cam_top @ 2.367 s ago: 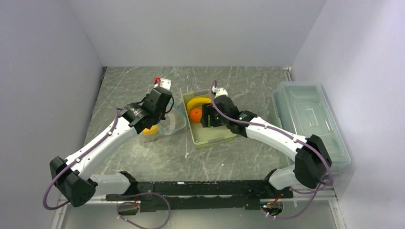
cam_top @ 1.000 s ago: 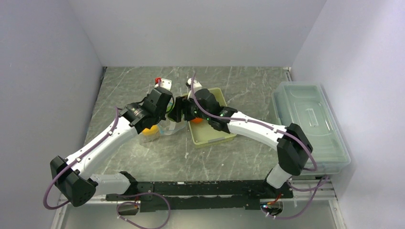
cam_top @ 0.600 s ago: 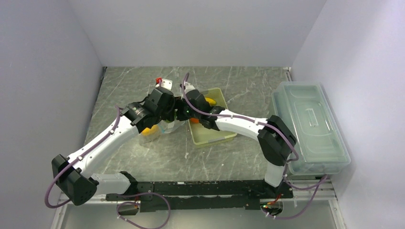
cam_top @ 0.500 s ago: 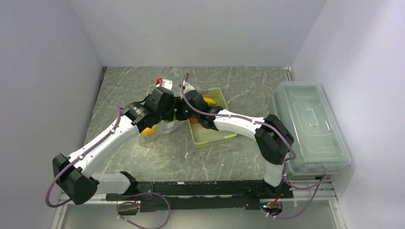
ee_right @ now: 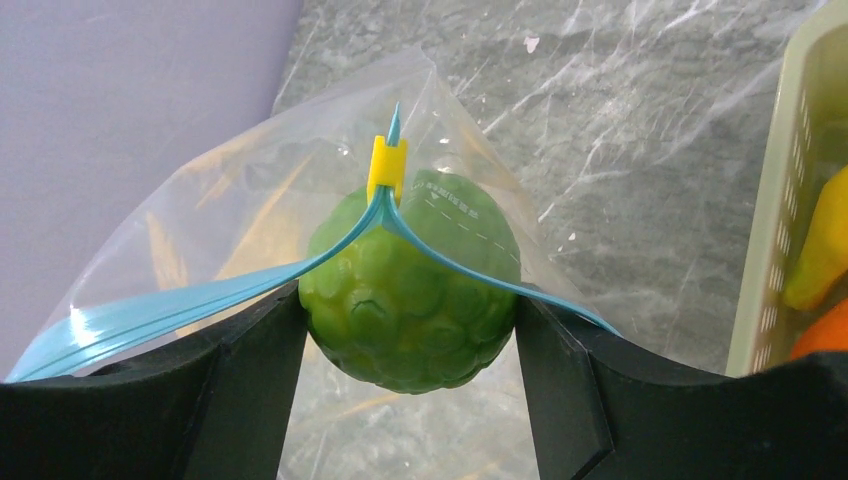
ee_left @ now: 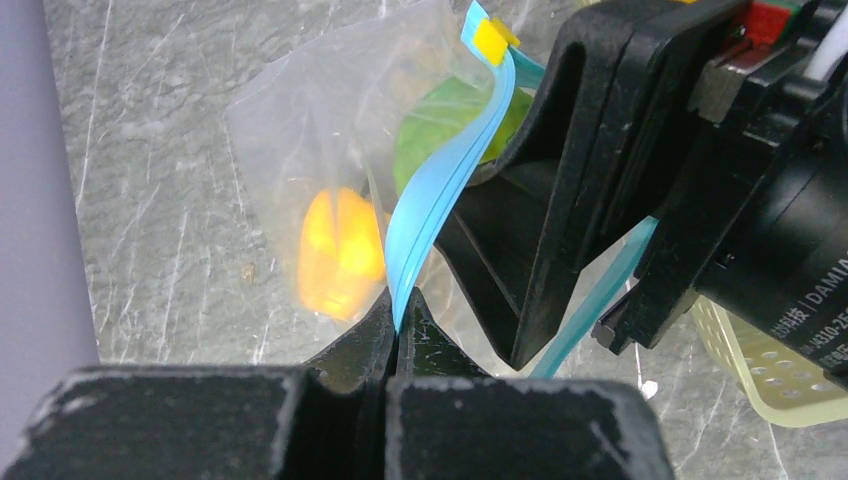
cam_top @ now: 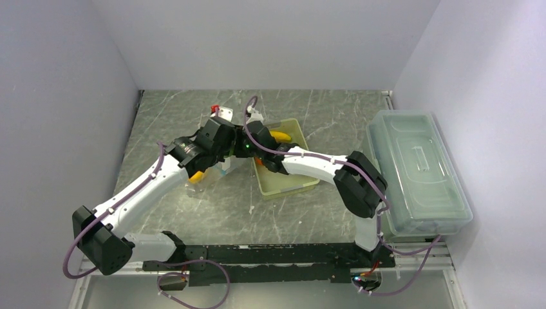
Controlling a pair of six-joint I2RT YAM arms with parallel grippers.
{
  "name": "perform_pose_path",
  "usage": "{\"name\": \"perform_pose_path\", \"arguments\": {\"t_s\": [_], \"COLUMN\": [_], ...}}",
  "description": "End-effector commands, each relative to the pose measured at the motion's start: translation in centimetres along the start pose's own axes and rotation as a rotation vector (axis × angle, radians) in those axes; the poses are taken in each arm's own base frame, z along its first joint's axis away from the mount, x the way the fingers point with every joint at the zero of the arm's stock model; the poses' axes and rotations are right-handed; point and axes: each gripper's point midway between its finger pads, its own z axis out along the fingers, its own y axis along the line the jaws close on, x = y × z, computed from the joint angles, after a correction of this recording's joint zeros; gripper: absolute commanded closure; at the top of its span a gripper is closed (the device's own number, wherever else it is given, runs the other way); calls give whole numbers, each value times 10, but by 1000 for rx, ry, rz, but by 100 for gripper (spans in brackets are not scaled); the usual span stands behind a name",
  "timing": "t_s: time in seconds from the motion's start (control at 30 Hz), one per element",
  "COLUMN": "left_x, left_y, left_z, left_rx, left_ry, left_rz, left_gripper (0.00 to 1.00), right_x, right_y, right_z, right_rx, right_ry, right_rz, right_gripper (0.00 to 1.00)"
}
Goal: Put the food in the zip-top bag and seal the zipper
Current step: Place the fake fruit in the zipper food storage bag, then adjust the zipper food storage bag at the center of the board.
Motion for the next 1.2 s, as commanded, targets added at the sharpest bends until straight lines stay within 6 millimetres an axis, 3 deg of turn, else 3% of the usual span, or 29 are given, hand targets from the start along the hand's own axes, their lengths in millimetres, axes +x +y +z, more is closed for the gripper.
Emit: {"name": "perform_pose_path", "arguments": {"t_s": [0.0, 0.23, 0.3, 0.33, 0.83, 1.17], "left_x": [-9, -9, -10, -10, -10, -11], "left_y": [1, 3, 3, 3, 9, 15], "left_z": [-4, -4, -4, -4, -4, -5], "left_rx": [8, 5, 5, 5, -19, -45], "left_ry": [-18, -20, -21, -22, -23, -26], "left_rz": [-16, -18, -18, -21, -25, -34], "left_gripper": [100, 100, 100, 100, 100, 100], "right_x": [-32, -33, -32, -32, -21, -20], "right_y": [31, 40, 42, 42, 42, 37], "right_z": [0, -9, -10, -10, -26, -75], "right_rx": [-80, -128, -137, -137, -157, -161], "right_ry": [-109, -107, -99, -98, -42, -43], "right_rz": [30, 2, -9, -14, -51, -124], "right_gripper": [31, 18, 3, 1, 0, 0]}}
